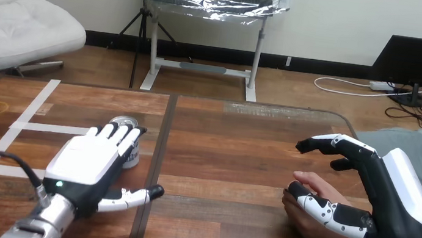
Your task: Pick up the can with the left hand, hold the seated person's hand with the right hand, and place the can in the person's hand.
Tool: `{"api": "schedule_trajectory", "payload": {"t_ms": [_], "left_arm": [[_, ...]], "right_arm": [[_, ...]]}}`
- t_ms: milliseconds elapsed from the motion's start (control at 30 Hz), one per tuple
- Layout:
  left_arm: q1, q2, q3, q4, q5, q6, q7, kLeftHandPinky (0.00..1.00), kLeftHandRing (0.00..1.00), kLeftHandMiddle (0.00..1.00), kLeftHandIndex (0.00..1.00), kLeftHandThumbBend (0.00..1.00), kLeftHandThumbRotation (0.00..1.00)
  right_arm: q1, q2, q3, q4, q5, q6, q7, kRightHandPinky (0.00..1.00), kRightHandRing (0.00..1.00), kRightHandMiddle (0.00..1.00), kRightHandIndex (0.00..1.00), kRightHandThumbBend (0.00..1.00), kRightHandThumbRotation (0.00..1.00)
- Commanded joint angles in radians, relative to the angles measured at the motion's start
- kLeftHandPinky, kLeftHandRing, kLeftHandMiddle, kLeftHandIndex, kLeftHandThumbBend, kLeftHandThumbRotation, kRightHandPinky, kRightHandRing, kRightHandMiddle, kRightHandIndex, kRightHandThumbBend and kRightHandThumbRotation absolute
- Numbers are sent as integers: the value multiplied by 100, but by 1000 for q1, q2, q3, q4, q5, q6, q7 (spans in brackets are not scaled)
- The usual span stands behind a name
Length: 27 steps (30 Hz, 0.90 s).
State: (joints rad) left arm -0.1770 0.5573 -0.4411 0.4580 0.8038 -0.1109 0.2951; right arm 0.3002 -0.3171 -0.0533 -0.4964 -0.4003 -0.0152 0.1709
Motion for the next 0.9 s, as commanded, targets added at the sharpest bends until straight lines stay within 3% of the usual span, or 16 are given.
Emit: {"api": "schedule_trajectory", "payload": {"t_ms": [0, 867], "left_arm": [[9, 32, 33, -85, 2, 2, -22, 100, 100, 100, 100, 65, 100], [96, 40, 75, -234, 13, 2, -80, 100, 100, 100, 100, 64, 100]], "right_arm": [[-68, -17, -12, -34, 5, 3, 5, 72, 79, 76, 67, 56, 0], [-74, -16, -13, -39, 5, 16, 15, 72, 79, 77, 67, 56, 0]]}}
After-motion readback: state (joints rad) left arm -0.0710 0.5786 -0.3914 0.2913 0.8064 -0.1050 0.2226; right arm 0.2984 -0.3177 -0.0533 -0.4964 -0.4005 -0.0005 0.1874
